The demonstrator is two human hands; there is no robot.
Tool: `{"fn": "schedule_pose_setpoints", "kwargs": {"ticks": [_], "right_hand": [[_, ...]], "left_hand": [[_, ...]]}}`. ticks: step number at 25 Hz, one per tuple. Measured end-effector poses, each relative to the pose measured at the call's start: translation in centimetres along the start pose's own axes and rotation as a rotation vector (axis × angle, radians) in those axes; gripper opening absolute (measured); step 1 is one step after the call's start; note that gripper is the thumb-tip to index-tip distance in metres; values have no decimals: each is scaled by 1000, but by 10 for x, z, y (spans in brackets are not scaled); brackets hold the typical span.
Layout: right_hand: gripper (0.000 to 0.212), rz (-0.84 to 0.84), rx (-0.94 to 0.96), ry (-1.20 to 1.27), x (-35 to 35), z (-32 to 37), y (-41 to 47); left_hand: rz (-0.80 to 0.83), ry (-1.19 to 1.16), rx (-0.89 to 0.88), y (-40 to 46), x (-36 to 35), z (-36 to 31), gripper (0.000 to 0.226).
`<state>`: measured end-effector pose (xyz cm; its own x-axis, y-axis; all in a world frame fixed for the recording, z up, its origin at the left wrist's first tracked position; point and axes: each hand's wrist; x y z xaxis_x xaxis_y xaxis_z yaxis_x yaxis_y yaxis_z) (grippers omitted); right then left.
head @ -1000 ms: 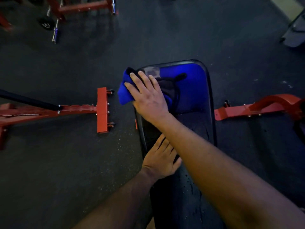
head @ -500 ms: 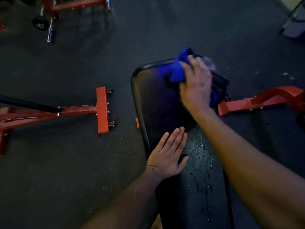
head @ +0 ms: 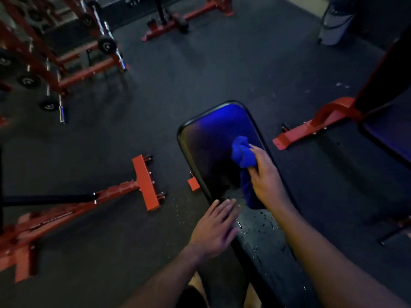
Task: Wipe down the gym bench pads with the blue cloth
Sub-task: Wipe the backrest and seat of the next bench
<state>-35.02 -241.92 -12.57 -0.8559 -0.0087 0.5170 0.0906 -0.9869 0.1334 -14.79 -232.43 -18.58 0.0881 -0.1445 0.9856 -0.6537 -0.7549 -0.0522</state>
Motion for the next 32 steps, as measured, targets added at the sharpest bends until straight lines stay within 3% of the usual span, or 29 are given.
{"fn": "schedule_pose_setpoints", "kwargs": {"ticks": [6,11,20,27,32], "right_hand": [[37,-181,-280,-5,-16,17,-91],[30,-395,-499,-21,-56,40,-105],[46,-685,-761,9,-120,79,-21],[59,-658,-884,-46,-194,91,86],[67,-730,-948,-141,-215,70,83]], "left_hand": [[-122,98,-147,12,47,103,41],[-146,253,-318,66,105,184,51],[16,455,-659,189,133,215,54],[145,507,-894,219,119,212,64],[252,420,-881,225,110,220,62]]}}
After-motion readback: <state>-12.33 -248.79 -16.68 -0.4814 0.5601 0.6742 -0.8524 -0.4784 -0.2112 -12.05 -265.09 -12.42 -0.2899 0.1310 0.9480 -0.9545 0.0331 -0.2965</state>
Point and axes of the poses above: each hand's wrist, its own y-axis towards the middle knuckle, its own x-axis out of the back of the hand, z = x × y, and after that the axes turned 9 degrees about z, right-handed
